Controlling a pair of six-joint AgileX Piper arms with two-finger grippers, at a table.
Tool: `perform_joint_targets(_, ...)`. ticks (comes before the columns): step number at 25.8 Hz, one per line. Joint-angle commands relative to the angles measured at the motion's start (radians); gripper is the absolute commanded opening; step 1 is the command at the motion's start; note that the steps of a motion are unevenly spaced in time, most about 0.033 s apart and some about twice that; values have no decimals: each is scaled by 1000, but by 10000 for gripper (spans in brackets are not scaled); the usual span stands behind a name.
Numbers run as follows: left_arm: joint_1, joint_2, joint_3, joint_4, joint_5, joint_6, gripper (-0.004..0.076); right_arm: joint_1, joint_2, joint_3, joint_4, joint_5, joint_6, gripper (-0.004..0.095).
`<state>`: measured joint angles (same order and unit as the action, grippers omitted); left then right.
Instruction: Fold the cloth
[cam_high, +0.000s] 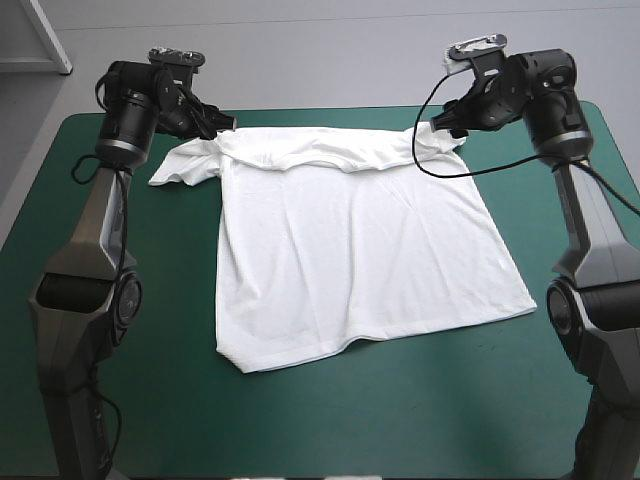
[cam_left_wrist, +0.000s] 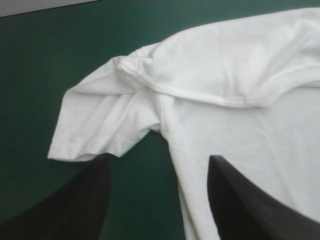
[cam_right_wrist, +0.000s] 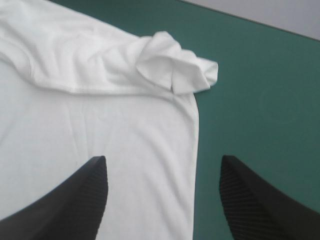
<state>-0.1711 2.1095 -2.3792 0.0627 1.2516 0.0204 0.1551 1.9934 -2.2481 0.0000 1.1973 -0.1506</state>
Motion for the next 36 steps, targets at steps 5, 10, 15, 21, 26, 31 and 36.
perform_joint_targets(5, 1, -329, 337, -124, 41, -5, 425, -7, -214, 125, -60, 51, 35, 552)
perform_joint_targets(10, -1, -545, 725, -146, 39, -50, 425, -7, -322, 337, -60, 51, 35, 552)
perform_joint_targets(15, -1, -723, 1068, -147, -33, -79, 425, -7, -414, 588, -54, 44, 35, 552)
perform_joint_targets(21, -1, -925, 1410, -251, -176, -147, 424, -7, -531, 907, -52, -42, 77, 552)
perform_joint_targets(26, -10, -992, 1559, -345, -256, -174, 420, -7, -595, 1060, -50, -104, 84, 552)
perform_joint_targets(31, -190, -982, 1651, -322, -494, -285, 420, -7, -614, 1121, -46, -125, 99, 552)
perform_joint_targets(36, -244, -863, 1653, -226, -528, -372, 420, -7, -614, 1121, -46, -121, 117, 552)
